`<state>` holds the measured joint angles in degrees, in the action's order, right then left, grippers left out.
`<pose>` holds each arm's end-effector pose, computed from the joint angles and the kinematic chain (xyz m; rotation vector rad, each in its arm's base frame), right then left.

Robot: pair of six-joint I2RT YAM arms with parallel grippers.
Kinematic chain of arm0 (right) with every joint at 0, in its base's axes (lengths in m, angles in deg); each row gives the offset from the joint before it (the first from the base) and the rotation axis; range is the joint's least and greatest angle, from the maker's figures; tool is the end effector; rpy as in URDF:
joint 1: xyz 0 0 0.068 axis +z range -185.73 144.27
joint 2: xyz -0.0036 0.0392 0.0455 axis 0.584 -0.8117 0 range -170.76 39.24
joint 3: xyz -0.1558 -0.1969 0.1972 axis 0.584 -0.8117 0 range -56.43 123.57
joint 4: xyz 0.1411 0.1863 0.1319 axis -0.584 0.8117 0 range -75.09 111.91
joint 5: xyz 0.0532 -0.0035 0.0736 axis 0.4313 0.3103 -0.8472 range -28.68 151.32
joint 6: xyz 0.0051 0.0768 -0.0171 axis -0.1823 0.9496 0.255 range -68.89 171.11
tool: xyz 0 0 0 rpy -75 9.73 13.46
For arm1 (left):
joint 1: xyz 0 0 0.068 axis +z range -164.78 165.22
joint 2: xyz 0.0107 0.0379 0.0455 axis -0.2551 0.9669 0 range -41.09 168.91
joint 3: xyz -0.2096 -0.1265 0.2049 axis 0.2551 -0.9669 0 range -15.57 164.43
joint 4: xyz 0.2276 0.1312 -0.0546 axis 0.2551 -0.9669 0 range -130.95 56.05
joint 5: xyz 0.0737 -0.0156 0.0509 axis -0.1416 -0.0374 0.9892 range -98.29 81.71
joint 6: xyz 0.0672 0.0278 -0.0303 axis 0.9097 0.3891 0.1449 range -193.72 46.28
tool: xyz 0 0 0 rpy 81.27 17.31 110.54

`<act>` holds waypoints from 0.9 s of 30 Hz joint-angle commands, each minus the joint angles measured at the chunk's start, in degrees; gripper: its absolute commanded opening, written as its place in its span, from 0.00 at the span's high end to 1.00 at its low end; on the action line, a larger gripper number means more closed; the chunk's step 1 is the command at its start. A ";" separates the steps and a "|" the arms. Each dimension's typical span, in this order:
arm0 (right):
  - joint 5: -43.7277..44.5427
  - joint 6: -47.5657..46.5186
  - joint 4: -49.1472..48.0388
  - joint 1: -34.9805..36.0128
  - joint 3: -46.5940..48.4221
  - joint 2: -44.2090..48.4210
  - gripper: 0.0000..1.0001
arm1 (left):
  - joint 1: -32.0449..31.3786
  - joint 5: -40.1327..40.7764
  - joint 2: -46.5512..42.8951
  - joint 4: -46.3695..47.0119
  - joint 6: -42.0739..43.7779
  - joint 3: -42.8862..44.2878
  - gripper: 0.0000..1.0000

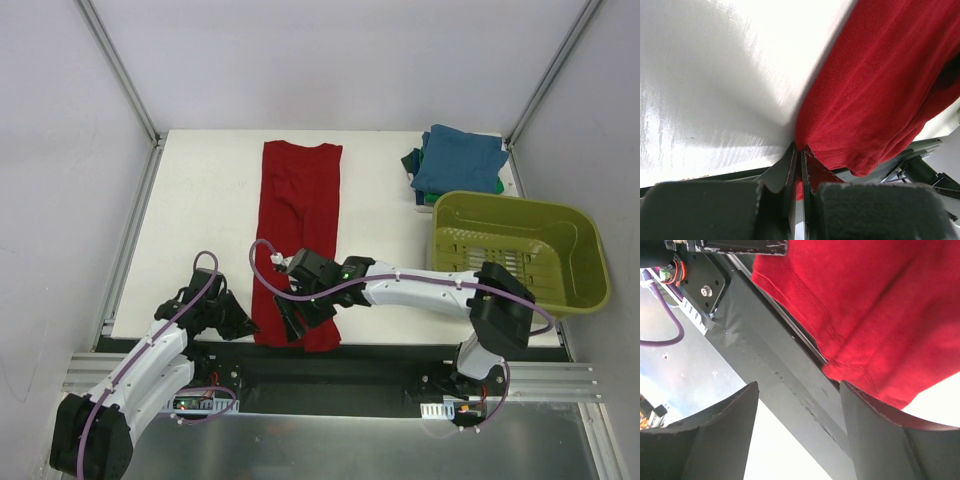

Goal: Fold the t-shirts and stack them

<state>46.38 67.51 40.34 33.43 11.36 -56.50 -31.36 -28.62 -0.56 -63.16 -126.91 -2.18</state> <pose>0.1207 0.3663 0.2466 -1.3107 2.3775 0.8704 0.0997 -0.0542 0.1400 -0.7160 2.6351 -0.8725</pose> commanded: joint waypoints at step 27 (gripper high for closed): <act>5.43 6.18 1.55 -4.91 -7.23 -6.30 0.55 | -0.65 9.18 -0.45 -11.74 -1.40 7.61 0.35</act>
<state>48.80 71.97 40.32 30.28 7.47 -64.50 -31.58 -22.64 0.62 -70.46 -129.07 2.72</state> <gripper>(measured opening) 0.447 0.536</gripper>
